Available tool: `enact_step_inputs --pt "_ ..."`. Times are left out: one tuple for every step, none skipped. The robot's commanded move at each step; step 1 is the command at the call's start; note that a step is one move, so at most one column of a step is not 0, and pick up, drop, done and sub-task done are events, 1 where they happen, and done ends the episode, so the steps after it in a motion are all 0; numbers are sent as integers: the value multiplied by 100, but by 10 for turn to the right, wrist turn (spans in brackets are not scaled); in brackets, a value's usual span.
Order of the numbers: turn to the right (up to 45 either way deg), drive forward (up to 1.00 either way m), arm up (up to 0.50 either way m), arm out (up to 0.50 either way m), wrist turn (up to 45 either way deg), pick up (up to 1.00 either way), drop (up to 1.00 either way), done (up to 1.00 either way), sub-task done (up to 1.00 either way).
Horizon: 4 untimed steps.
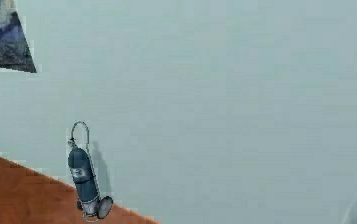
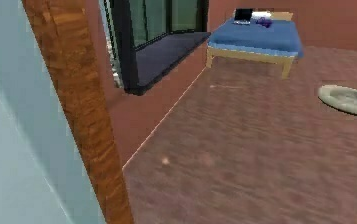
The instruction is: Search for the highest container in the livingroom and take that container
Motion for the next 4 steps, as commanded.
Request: enact_step_inputs --pt "-450 0 0 0 0 0 0 0 0" --pt "-390 0 0 0 0 0 0 0 0" --pt "0 85 0 0 0 0 0 0 0" --pt "-450 0 0 0 0 0 0 0 0"
